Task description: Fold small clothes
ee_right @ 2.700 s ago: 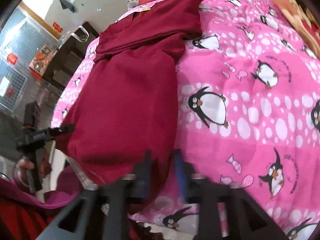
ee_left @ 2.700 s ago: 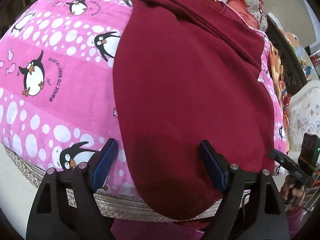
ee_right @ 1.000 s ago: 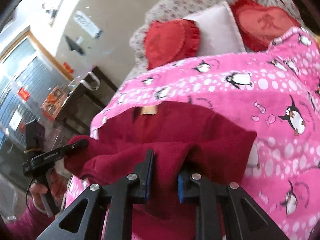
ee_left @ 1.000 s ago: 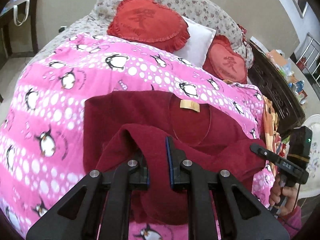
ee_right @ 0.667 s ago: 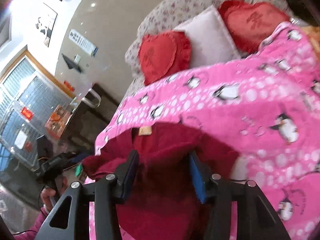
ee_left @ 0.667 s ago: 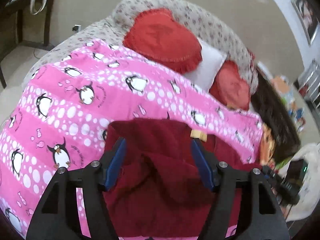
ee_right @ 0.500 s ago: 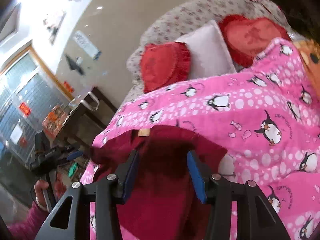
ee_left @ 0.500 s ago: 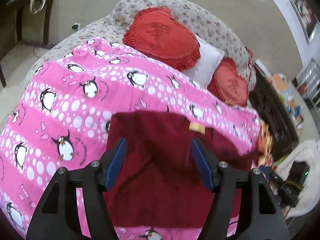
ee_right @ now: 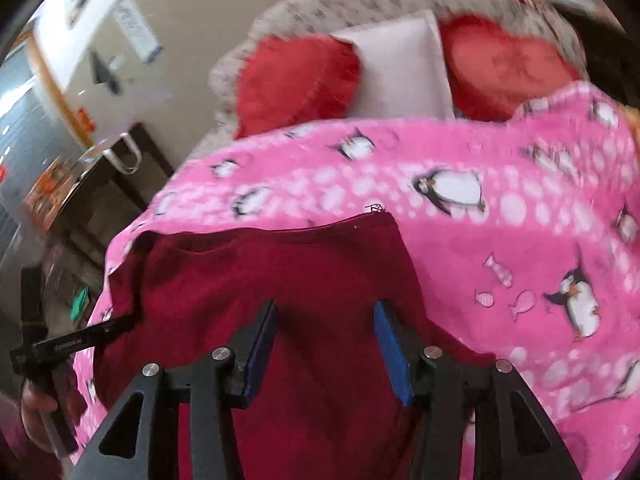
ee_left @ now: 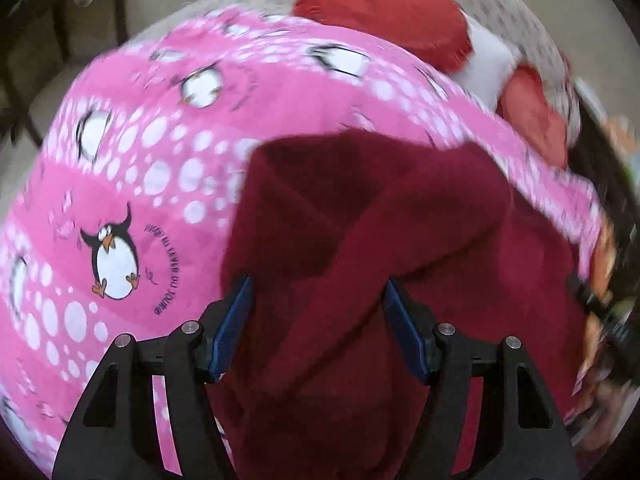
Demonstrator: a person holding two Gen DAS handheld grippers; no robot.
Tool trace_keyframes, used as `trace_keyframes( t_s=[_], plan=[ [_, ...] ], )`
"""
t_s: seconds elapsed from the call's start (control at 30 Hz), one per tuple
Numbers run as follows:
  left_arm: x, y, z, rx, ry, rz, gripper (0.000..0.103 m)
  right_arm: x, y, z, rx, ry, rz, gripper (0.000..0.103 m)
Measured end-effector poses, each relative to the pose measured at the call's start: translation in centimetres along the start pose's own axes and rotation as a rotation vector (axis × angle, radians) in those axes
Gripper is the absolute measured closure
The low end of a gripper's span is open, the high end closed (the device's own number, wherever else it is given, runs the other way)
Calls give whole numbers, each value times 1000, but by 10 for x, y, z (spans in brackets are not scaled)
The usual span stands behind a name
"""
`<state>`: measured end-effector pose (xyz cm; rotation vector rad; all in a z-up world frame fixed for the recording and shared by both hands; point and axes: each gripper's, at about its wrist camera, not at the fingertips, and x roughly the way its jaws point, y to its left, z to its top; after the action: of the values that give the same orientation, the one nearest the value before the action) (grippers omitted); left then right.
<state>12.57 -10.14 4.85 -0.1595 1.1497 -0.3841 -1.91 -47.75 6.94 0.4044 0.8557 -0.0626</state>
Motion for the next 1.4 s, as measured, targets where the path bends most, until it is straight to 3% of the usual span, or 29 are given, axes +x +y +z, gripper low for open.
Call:
trace_keyframes(
  t_s=[0.07,0.17,0.3,0.33,0.5,0.57,0.73,0.83,0.9,1.03,1.17,1.27,1.4],
  plan=[
    [-10,14,2,-59,-17,-26,36,-14,10,1,-14,-17,13,55],
    [-30,29,-2,-77,-59,-17,36,-35,42,-2,-43,-49,144,55],
    [-47,42,-21,-82,-59,-46,36,-11,113,-6,-123,70,354,55],
    [-49,45,-27,-76,-53,-50,36,-3,128,-7,-136,90,370,55],
    [-59,49,-58,-34,-29,-52,36,53,204,-6,-268,121,276,56],
    [-60,50,-67,-18,-21,-50,36,74,227,-2,-312,125,249,63],
    [-56,53,-86,22,18,-45,36,137,258,9,-333,212,179,66],
    [-53,56,-93,27,33,-62,36,135,255,9,-322,207,190,66],
    [-49,57,-93,25,40,-79,36,119,246,4,-294,221,242,62],
    [-49,59,-96,8,34,-118,36,60,211,-26,-283,198,287,59],
    [-51,56,-104,18,43,-162,36,-19,143,-66,-223,102,215,56],
    [-50,51,-108,45,45,-156,36,-73,80,-100,-128,43,91,56],
    [-47,41,-109,64,29,-160,36,-110,18,-133,6,19,-9,56]
  ],
)
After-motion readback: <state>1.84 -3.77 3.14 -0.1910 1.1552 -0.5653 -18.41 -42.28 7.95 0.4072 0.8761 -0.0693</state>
